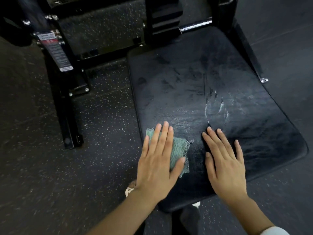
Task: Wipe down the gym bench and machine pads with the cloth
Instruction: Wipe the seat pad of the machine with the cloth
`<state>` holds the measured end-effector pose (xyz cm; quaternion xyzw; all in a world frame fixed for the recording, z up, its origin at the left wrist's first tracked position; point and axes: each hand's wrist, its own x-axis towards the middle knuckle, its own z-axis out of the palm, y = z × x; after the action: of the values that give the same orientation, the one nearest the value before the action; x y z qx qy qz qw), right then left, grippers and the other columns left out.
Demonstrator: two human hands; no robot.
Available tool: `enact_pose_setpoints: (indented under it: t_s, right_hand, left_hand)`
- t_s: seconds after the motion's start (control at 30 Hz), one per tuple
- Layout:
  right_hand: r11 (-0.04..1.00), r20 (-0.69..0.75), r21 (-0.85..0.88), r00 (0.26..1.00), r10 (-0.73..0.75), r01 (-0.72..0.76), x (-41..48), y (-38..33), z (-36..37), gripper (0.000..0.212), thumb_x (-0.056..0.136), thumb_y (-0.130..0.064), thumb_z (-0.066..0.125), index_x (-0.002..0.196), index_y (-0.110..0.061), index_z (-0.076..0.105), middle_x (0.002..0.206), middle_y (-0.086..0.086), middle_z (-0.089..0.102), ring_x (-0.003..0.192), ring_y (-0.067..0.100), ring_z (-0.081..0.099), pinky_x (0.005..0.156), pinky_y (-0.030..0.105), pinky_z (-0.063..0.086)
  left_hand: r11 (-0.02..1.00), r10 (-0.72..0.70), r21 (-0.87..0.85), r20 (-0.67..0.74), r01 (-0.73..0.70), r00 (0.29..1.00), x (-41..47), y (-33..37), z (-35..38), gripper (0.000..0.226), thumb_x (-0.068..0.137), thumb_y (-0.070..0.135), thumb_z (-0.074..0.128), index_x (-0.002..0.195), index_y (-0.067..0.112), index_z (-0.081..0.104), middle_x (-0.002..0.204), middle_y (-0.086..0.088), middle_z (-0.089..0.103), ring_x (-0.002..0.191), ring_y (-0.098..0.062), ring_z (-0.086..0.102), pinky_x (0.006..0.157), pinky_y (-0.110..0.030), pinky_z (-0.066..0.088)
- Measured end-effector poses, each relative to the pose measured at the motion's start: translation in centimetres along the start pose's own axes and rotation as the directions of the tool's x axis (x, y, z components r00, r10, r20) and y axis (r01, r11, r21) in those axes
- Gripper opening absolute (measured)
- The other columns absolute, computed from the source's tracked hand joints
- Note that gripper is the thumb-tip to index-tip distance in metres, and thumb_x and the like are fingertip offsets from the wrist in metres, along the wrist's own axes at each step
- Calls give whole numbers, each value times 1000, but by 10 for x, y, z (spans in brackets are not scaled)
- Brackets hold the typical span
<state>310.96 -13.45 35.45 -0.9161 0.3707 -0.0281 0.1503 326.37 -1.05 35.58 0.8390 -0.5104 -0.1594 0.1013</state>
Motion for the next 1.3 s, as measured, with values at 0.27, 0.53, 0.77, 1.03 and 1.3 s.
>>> enact_pose_setpoints:
  t_s: [0.27, 0.53, 0.77, 1.03, 1.3]
  right_hand:
    - [975, 125, -71, 971, -201, 211, 9, 6, -4, 54, 102, -30, 23, 154, -15, 29, 162, -1, 25, 151, 18, 17, 120, 49, 11]
    - [822, 296, -24, 789, -538, 570, 72, 12, -5, 55, 104, -32, 23, 157, -18, 21, 164, -4, 19, 152, 15, 12, 120, 46, 12]
    - [764, 314, 27, 720, -619, 645, 124, -16, 8, 54, 104, -32, 20, 157, -20, 23, 164, -7, 17, 152, 12, 6, 123, 48, 8]
    - [757, 307, 58, 710, -634, 651, 130, -25, 11, 55, 104, -33, 19, 157, -21, 21, 164, -10, 14, 152, 8, 2, 123, 44, 3]
    - [776, 288, 59, 734, -616, 628, 130, -28, 10, 54, 103, -31, 23, 156, -23, 24, 164, -11, 17, 152, 6, 5, 123, 39, 0]
  left_hand:
    - [966, -259, -18, -78, 258, 963, -15, 25, 13, 75, 99, 54, 29, 156, 6, 19, 166, -8, 12, 153, -20, 5, 119, -42, 10]
    - [899, -438, -72, -132, 432, 889, -7, 39, 19, 75, 98, 53, 29, 157, 8, 19, 166, -6, 11, 153, -18, 5, 122, -40, 6]
    - [857, -513, -136, -163, 496, 843, -20, 50, 21, 71, 100, 48, 30, 157, 8, 18, 166, -6, 11, 153, -19, 5, 119, -43, 14]
    - [808, -583, -225, -161, 545, 797, -29, 56, 23, 84, 96, 61, 34, 157, 6, 15, 166, -8, 8, 154, -20, 3, 120, -41, 11]
    - [720, -659, -412, -153, 559, 736, -46, 66, 28, 70, 102, 47, 34, 157, 9, 15, 167, -4, 8, 154, -18, 4, 119, -42, 25]
